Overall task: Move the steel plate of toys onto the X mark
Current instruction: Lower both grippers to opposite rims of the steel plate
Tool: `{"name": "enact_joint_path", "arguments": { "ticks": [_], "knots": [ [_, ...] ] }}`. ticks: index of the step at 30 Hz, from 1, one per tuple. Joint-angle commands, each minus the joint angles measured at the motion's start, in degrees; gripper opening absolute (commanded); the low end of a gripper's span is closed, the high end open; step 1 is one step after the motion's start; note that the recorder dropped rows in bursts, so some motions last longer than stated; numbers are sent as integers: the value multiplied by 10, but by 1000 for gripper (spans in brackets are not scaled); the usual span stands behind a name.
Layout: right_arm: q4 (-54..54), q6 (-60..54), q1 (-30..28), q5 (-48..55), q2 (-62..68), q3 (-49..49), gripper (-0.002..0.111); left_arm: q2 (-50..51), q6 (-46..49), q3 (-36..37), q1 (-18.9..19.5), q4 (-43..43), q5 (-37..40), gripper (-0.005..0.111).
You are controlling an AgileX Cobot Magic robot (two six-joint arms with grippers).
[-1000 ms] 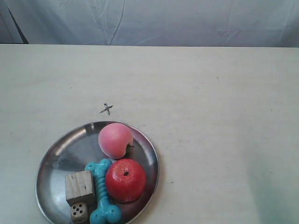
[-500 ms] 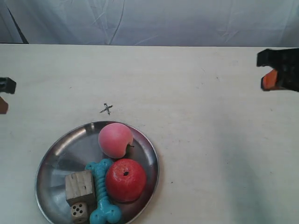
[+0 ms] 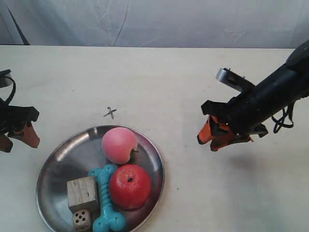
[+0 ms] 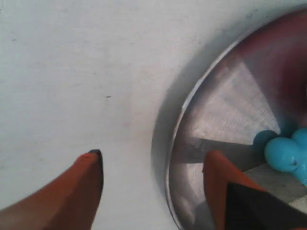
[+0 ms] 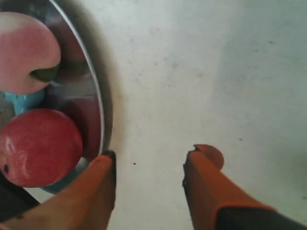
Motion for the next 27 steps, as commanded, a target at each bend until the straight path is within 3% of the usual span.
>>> {"name": "enact_joint_path", "arguments": {
  "ticks": [1,14,27],
  "knots": [
    [21,-9,47,-37,8,-5,45,1,26,30,0,-37,-8,59],
    [42,-9,122,-58,24,-5,45,1,30,75,0,-70,-28,59],
    [54,-7,124,-70,53,-5,45,46,30,75,-1,-90,-32,59]
  ]
}}
